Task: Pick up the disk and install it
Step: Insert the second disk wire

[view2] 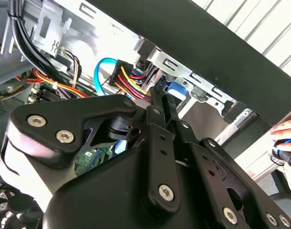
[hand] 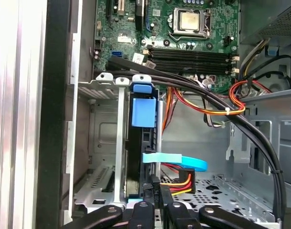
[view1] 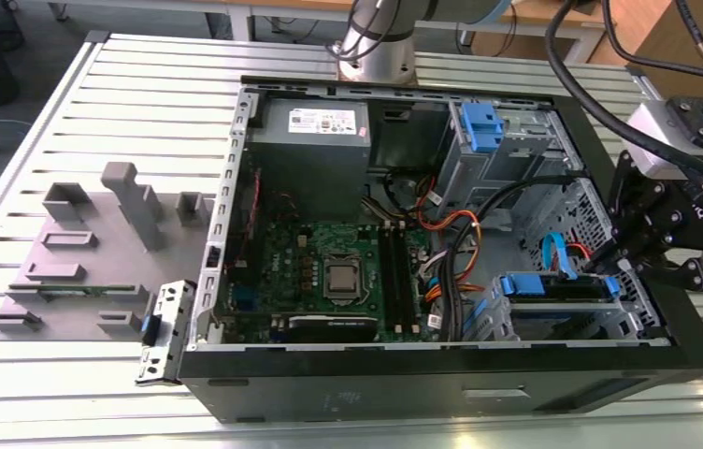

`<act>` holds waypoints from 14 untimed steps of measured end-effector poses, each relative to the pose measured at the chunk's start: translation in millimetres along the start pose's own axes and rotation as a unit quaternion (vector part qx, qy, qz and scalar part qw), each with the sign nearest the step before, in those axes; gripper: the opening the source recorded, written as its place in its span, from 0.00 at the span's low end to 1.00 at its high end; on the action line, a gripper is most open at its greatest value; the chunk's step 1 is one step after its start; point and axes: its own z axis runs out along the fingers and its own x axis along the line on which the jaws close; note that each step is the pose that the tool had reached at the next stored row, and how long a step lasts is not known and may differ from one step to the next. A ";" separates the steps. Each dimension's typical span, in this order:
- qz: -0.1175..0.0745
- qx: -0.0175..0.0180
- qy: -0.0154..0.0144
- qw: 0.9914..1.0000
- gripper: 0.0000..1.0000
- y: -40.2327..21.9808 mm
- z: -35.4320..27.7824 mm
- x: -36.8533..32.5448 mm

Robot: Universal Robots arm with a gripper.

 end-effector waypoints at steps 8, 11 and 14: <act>0.000 0.000 0.000 1.000 0.17 1.6 2.7 5.0; 0.000 0.000 0.000 1.000 0.17 2.0 4.1 6.1; 0.000 0.000 0.000 1.000 0.17 2.6 5.3 6.7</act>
